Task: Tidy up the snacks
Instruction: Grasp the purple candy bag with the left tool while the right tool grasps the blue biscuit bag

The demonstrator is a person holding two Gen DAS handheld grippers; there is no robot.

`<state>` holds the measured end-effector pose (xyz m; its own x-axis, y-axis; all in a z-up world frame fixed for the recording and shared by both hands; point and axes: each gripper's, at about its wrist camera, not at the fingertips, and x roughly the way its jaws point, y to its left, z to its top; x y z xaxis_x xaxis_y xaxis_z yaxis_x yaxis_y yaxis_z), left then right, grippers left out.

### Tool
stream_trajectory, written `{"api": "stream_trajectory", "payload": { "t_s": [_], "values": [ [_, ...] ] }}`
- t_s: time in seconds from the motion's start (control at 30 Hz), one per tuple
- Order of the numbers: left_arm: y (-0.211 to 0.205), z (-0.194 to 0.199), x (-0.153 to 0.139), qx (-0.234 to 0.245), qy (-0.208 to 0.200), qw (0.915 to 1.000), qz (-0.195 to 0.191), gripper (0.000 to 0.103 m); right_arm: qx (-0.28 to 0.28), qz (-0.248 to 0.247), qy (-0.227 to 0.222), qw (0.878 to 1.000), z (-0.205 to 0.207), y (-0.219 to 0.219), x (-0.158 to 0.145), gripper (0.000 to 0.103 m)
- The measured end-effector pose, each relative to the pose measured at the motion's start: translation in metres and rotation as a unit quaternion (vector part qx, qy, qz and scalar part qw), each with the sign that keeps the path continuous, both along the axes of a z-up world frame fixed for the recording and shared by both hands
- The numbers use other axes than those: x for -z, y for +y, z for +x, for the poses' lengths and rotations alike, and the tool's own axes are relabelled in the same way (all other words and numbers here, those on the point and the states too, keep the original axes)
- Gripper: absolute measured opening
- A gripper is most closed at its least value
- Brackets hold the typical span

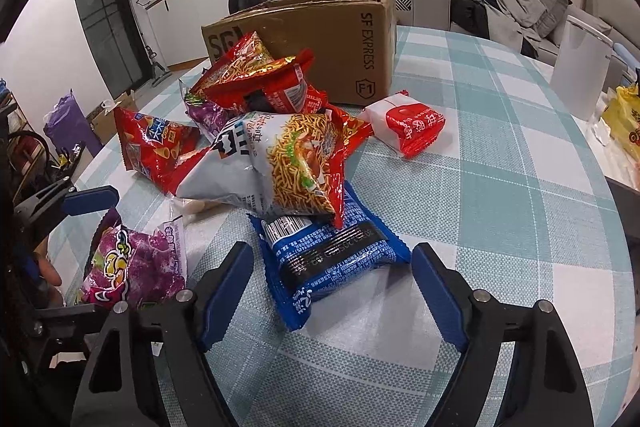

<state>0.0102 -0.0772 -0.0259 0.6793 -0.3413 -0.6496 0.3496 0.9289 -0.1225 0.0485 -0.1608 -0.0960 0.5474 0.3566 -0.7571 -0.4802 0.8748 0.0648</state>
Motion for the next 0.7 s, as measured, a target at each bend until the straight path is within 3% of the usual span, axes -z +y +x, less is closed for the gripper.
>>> {"api": "stream_trajectory", "payload": {
  "t_s": [0.27, 0.47, 0.6, 0.63, 0.7],
  "values": [
    [0.003, 0.008, 0.004, 0.003, 0.028, 0.9994, -0.021, 0.100, -0.001, -0.002, 0.002, 1.000, 0.003, 0.001, 0.001, 0.081],
    [0.001, 0.010, 0.005, 0.029, 0.040, 0.9978, -0.044, 0.079, 0.000, -0.008, 0.002, 1.000, 0.004, 0.002, 0.002, 0.071],
    [0.000, 0.013, 0.008, 0.033, 0.050, 0.9967, -0.055, 0.050, -0.004, -0.002, 0.002, 1.000, 0.002, 0.000, 0.001, 0.060],
    [0.001, 0.014, 0.009, 0.029, 0.052, 0.9968, -0.055, 0.050, -0.006, 0.000, 0.004, 1.000, 0.002, -0.001, 0.001, 0.055],
    [0.002, 0.014, 0.009, 0.029, 0.049, 0.9965, -0.061, 0.050, -0.007, 0.003, 0.005, 1.000, 0.002, -0.001, 0.002, 0.052]
  ]
}}
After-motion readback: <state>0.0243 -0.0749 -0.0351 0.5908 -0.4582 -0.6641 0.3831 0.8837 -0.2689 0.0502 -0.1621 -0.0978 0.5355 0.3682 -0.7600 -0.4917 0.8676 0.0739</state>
